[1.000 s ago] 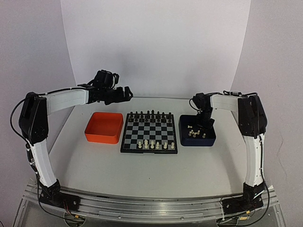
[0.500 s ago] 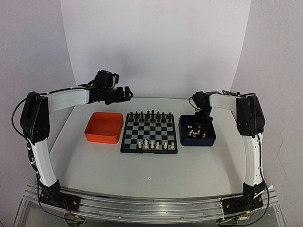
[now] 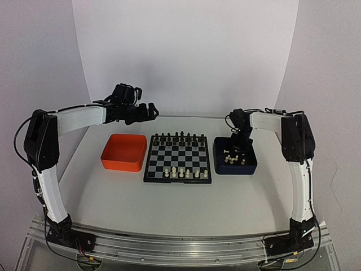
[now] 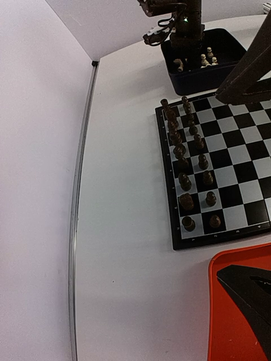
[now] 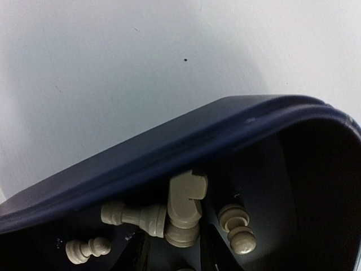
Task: Set up the chess pieces on the board
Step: Pick up the chess piece from the storage box.
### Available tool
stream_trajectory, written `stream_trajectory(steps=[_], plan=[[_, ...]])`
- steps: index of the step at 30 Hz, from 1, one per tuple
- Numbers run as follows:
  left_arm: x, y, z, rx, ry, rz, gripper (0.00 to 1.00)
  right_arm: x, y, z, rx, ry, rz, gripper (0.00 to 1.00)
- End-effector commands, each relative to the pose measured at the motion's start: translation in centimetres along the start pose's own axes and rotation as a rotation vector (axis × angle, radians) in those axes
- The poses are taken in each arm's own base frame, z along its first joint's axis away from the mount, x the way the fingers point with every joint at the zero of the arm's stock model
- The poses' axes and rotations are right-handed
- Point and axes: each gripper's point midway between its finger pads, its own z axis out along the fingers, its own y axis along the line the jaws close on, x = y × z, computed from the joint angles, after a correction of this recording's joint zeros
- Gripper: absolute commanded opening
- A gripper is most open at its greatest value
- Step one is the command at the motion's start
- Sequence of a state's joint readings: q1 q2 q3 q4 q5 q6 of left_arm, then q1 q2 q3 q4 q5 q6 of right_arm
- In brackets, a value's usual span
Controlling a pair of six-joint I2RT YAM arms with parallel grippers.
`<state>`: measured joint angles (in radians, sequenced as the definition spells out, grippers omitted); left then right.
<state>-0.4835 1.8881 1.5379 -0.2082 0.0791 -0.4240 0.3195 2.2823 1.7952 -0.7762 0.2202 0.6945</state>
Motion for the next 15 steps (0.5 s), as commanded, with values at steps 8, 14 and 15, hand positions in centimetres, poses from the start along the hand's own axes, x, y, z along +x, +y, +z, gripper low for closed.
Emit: stream_trajectory(steps=[8, 14, 15], plan=[[-2.7, -1.4, -0.5, 0.052, -0.066, 0.003, 1.0, -2.1, 0.3, -4.7, -0.084, -0.076, 0.059, 0.3], [-2.6, -1.4, -0.3, 0.053, -0.063, 0.003, 1.0, -2.6, -0.3, -3.6, -0.061, -0.08, 0.09, 0.29], [-2.6, -1.4, -0.3, 0.053, -0.063, 0.004, 1.0, -2.7, -0.2, -3.4, -0.064, -0.076, 0.091, 0.29]])
